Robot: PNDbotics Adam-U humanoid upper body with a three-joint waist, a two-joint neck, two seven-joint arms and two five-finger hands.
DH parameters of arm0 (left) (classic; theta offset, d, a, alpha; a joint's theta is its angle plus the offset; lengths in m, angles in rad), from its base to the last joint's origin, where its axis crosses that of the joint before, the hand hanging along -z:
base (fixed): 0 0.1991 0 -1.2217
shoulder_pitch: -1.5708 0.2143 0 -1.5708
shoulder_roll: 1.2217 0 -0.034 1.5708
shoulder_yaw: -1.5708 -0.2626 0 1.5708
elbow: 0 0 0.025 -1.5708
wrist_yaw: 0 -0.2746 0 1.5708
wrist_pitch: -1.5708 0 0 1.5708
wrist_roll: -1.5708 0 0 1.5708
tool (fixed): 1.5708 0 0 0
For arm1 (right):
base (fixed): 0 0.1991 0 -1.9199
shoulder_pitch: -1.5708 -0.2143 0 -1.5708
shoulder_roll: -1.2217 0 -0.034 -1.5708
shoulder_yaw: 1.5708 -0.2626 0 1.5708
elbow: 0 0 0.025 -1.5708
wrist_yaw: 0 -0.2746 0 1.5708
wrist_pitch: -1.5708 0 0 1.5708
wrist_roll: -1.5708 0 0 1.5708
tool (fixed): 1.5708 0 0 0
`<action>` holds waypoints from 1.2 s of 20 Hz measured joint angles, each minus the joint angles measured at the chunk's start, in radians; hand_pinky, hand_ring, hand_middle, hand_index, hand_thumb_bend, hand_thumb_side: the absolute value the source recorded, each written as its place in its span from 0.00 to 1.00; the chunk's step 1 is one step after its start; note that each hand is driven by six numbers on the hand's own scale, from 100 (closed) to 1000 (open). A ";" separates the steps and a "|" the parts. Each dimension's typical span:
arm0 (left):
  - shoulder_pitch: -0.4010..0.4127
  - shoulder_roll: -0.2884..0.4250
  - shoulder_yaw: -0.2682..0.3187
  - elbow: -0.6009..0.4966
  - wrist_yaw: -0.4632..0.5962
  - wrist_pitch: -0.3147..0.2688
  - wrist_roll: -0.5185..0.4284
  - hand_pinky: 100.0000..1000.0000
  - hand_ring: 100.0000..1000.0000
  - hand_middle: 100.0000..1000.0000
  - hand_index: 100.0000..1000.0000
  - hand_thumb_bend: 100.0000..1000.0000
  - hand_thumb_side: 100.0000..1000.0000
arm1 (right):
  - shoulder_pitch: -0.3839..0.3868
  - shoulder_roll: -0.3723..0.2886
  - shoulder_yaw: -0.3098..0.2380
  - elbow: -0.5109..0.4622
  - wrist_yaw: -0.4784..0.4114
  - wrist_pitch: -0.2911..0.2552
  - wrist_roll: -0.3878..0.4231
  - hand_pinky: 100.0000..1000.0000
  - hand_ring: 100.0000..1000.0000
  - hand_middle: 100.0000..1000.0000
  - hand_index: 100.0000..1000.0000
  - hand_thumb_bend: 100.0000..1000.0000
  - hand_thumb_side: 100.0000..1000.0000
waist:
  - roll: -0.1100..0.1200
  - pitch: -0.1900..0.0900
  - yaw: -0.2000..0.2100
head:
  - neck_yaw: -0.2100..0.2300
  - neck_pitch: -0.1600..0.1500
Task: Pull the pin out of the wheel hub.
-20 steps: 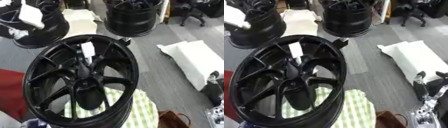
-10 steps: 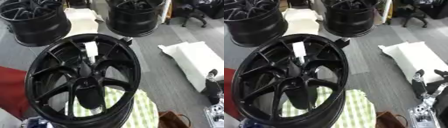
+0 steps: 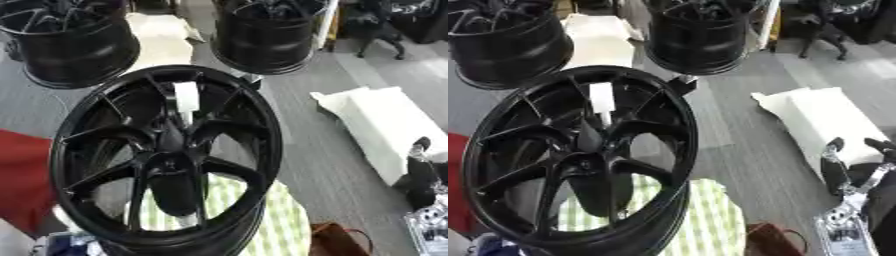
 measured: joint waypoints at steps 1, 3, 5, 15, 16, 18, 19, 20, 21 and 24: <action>0.014 -0.012 0.024 0.002 0.000 0.000 0.000 0.60 0.54 0.69 0.89 0.29 0.61 | 0.000 0.002 0.000 0.000 0.000 0.000 0.000 0.05 0.34 0.77 0.63 0.24 0.06 | -0.002 0.001 0.001 | 0.000 0.000; 0.042 -0.036 0.070 -0.007 0.011 0.004 -0.004 0.59 0.53 0.65 0.86 0.11 0.60 | -0.001 0.005 0.000 0.000 -0.001 0.000 0.000 0.05 0.34 0.77 0.63 0.24 0.06 | -0.007 0.005 0.005 | 0.000 0.000; 0.073 -0.071 0.116 -0.034 0.032 0.010 -0.010 0.58 0.53 0.62 0.82 0.02 0.58 | -0.001 0.007 0.001 0.000 -0.002 0.000 0.000 0.05 0.34 0.77 0.63 0.24 0.06 | -0.012 0.007 0.006 | 0.001 0.001; 0.231 -0.297 0.334 -0.213 0.171 0.023 -0.023 0.53 0.51 0.56 0.79 0.00 0.63 | -0.011 0.024 0.013 -0.001 -0.012 0.000 0.000 0.05 0.34 0.76 0.63 0.23 0.06 | -0.043 0.020 -0.010 | 0.021 0.000; 0.243 -0.320 0.352 -0.214 0.185 0.023 -0.023 0.53 0.51 0.56 0.79 0.00 0.63 | -0.013 0.024 0.013 -0.001 -0.014 0.000 0.000 0.05 0.34 0.76 0.63 0.23 0.06 | -0.046 0.022 -0.010 | 0.022 0.000; 0.264 -0.367 0.387 -0.214 0.216 0.023 -0.023 0.53 0.50 0.55 0.79 0.00 0.61 | -0.019 0.027 0.014 -0.001 -0.017 -0.001 -0.001 0.05 0.34 0.76 0.63 0.23 0.06 | -0.048 0.026 -0.012 | 0.026 -0.001; 0.274 -0.391 0.400 -0.214 0.231 0.023 -0.023 0.52 0.49 0.53 0.78 0.00 0.57 | -0.020 0.030 0.014 -0.001 -0.018 -0.001 -0.001 0.05 0.34 0.76 0.63 0.23 0.06 | -0.048 0.028 -0.013 | 0.026 -0.001; 0.285 -0.415 0.409 -0.215 0.246 0.023 -0.023 0.52 0.49 0.53 0.78 0.00 0.56 | -0.020 0.030 0.015 -0.001 -0.018 -0.001 -0.001 0.05 0.34 0.76 0.63 0.24 0.06 | -0.047 0.030 -0.014 | 0.027 -0.001; 0.296 -0.440 0.413 -0.219 0.260 0.023 -0.023 0.52 0.49 0.53 0.78 0.00 0.56 | -0.022 0.031 0.016 -0.001 -0.018 -0.001 -0.001 0.05 0.34 0.76 0.63 0.24 0.06 | -0.047 0.032 -0.014 | 0.029 -0.001; 0.318 -0.509 0.411 -0.253 0.274 0.023 -0.023 0.52 0.49 0.53 0.78 0.00 0.56 | -0.028 0.031 0.019 -0.001 -0.018 -0.002 -0.002 0.05 0.34 0.76 0.62 0.24 0.06 | -0.044 0.035 -0.014 | 0.033 -0.003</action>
